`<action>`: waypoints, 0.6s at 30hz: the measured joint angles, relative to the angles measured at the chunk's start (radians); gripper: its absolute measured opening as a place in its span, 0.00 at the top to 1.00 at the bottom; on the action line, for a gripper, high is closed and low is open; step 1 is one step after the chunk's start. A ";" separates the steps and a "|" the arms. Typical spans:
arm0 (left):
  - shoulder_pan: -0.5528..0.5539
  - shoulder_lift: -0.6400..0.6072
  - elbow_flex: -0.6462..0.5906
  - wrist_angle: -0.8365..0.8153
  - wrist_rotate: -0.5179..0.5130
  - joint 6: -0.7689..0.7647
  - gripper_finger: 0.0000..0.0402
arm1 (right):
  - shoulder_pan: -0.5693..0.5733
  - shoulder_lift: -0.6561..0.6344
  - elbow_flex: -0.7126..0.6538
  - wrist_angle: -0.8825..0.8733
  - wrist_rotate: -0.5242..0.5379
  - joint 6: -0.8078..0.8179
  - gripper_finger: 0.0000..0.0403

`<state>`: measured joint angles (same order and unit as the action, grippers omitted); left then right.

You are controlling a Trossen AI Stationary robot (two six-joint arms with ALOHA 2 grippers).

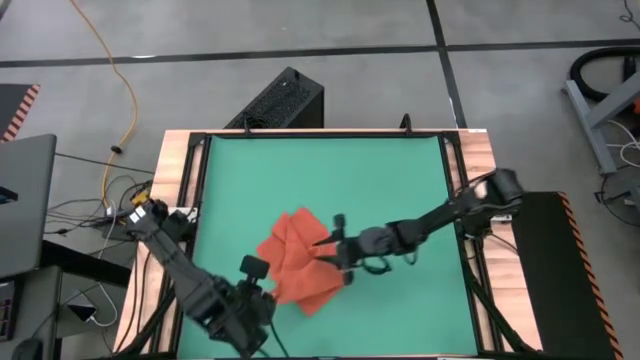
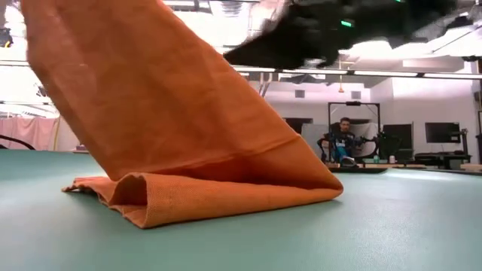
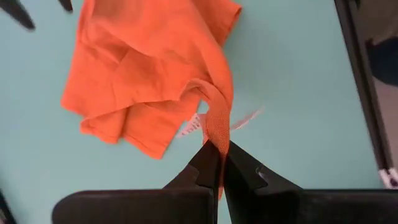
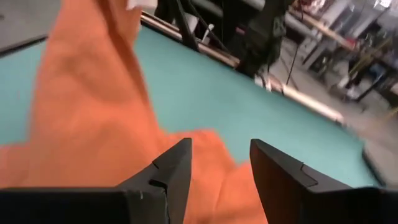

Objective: Roll towel
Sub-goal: Fold the orange towel

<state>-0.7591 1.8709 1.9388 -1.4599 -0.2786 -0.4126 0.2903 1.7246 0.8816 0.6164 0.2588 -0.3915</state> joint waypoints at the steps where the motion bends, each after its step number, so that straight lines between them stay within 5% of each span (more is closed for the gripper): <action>1: -0.014 0.000 -0.006 0.002 -0.007 -0.028 1.00 | -0.005 0.031 0.048 -0.008 0.000 -0.026 0.55; 7: -0.084 0.000 -0.014 -0.003 -0.091 -0.126 1.00 | -0.074 0.209 0.290 -0.217 0.000 -0.084 0.57; 18: -0.138 -0.007 -0.014 -0.109 -0.340 -0.094 1.00 | -0.155 0.398 0.425 -0.708 0.010 0.280 0.63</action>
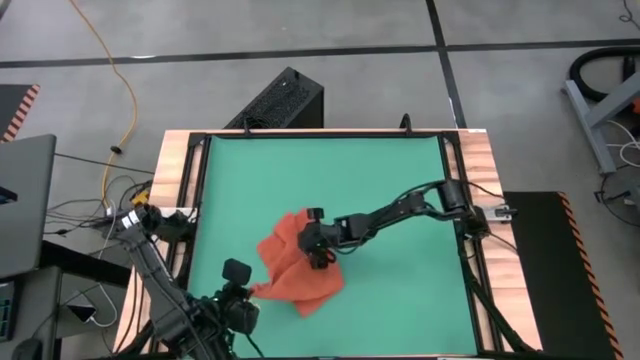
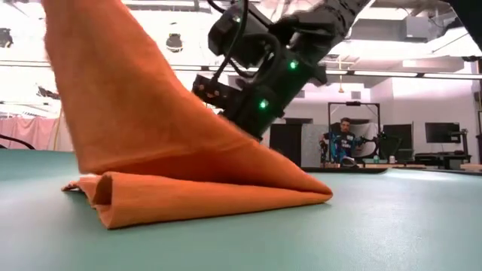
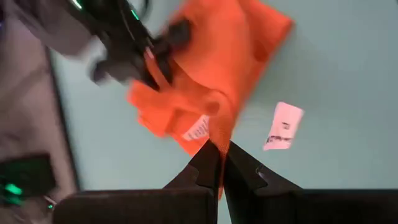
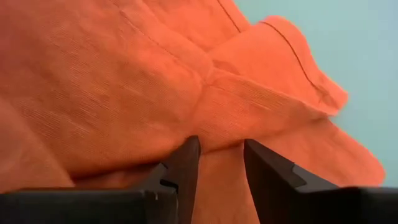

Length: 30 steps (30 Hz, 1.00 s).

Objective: Roll towel
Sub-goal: Fold the orange towel

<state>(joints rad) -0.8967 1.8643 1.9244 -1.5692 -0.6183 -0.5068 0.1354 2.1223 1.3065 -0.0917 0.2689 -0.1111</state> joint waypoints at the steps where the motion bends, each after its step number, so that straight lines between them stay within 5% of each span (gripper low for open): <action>1: 0.002 -0.001 0.000 -0.001 -0.047 0.018 1.00 | 0.003 0.000 -0.007 -0.017 0.001 0.039 0.63; 8: 0.109 -0.107 -0.207 -0.001 -0.171 0.083 1.00 | 0.107 -0.033 -0.017 -0.025 0.051 0.188 0.67; 15: 0.243 -0.364 -0.610 0.103 -0.276 0.018 1.00 | 0.174 -0.112 -0.022 0.121 0.132 0.036 0.68; 19: 0.280 -0.527 -0.765 0.302 -0.275 0.153 1.00 | 0.142 -0.207 -0.017 0.200 0.132 -0.010 0.68; 25: 0.320 -0.687 -0.853 0.644 -0.183 0.553 1.00 | 0.068 -0.265 -0.017 0.323 0.008 -0.078 0.68; 30: 0.327 -0.759 -0.853 0.766 -0.068 0.663 1.00 | -0.024 -0.242 -0.020 0.320 -0.217 0.000 0.62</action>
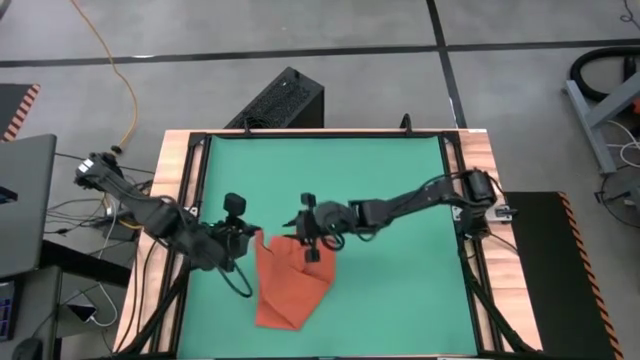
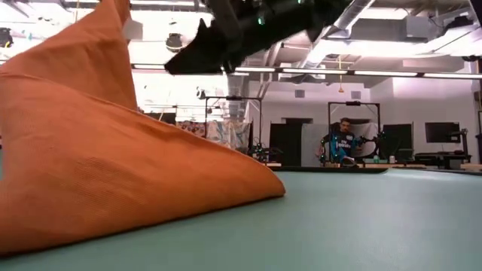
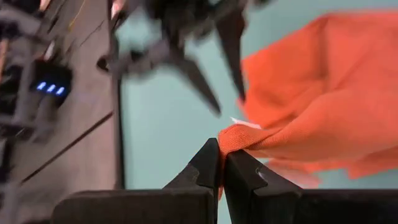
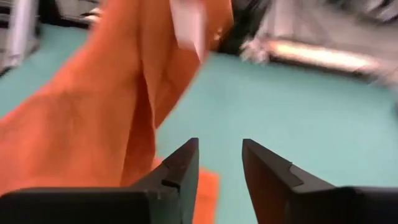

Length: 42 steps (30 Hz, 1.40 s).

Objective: Roll towel
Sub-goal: Fold the orange towel

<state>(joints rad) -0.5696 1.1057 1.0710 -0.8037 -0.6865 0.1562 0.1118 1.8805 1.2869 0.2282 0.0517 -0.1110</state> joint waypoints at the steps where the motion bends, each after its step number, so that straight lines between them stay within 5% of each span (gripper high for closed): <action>1: -0.001 -0.009 0.000 0.000 0.008 0.000 1.00 | -0.012 0.017 0.000 0.016 -0.042 0.023 0.60; 10: -0.009 -0.042 0.019 -0.005 0.170 -0.054 1.00 | -0.010 0.107 0.010 0.073 -0.190 0.024 0.43; 32: -0.007 -0.040 0.046 0.001 0.148 -0.029 1.00 | 0.019 0.236 0.024 0.172 -0.347 0.032 0.44; 37: -0.007 -0.040 0.046 0.001 0.124 -0.029 1.00 | 0.035 0.270 0.058 0.150 -0.324 0.030 0.59; 42: -0.007 -0.040 0.046 -0.005 0.121 -0.042 1.00 | 0.058 0.248 0.058 0.072 -0.159 -0.033 0.94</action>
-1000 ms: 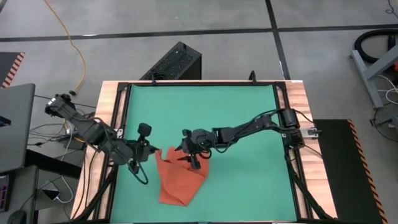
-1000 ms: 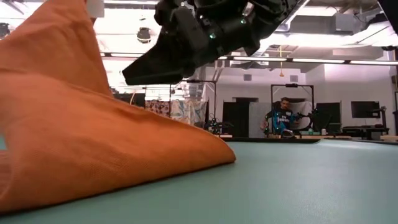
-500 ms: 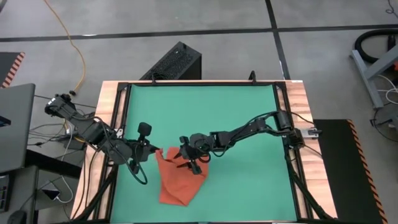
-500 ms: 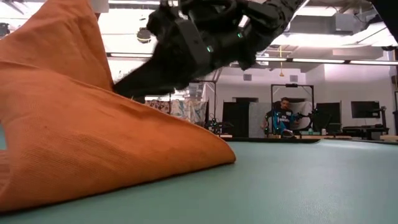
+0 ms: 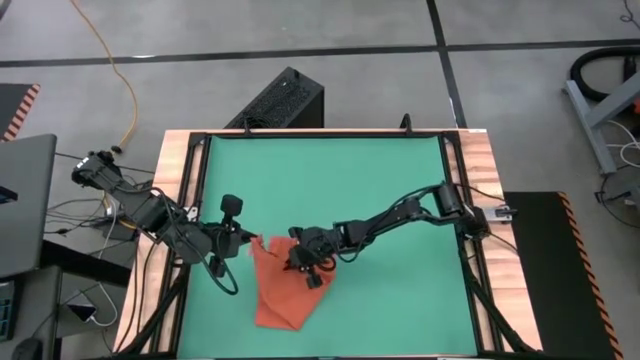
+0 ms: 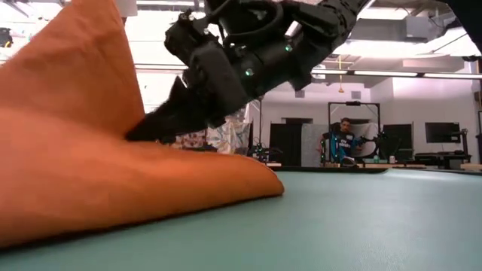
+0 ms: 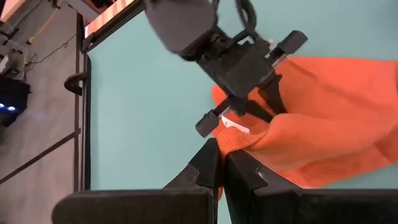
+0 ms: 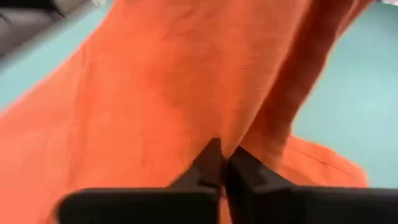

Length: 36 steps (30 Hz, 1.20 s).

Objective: Roll towel
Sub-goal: Fold the orange towel

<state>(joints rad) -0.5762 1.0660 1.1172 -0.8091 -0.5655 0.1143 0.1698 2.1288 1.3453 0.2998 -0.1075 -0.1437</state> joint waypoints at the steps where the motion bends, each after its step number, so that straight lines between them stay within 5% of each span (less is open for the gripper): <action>1: 0.000 0.000 0.000 -0.006 -0.009 -0.008 1.00 | 0.005 -0.015 -0.003 -0.028 0.046 -0.012 0.96; 5: 0.012 0.000 0.000 -0.047 -0.121 -0.048 1.00 | 0.013 -0.101 0.002 -0.132 0.306 -0.065 0.97; 9: 0.052 -0.001 0.000 -0.092 -0.259 -0.016 1.00 | 0.014 -0.224 0.002 -0.269 0.688 -0.178 0.98; 15: 0.213 0.000 0.000 -0.055 -0.444 0.246 1.00 | 0.004 -0.436 0.005 -0.239 1.234 -0.474 0.98; 18: 0.309 0.000 0.000 0.041 -0.552 0.437 1.00 | -0.018 -0.520 0.004 -0.178 1.405 -0.625 0.98; 26: 0.422 -0.002 0.001 0.372 -0.529 0.755 1.00 | -0.025 -0.622 0.004 -0.388 1.464 -0.433 0.98; 31: 0.386 0.005 0.001 0.180 -0.320 0.490 1.00 | 0.038 -0.550 0.004 -0.799 1.396 0.027 0.98; 36: 0.338 0.052 -0.024 -0.022 -0.040 0.077 1.00 | 0.141 -0.405 0.003 -1.055 1.115 0.373 0.94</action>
<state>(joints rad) -0.2378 1.1183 1.0934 -0.8309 -0.6050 0.1909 0.3107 1.7235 1.3483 -0.7554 1.0077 0.2289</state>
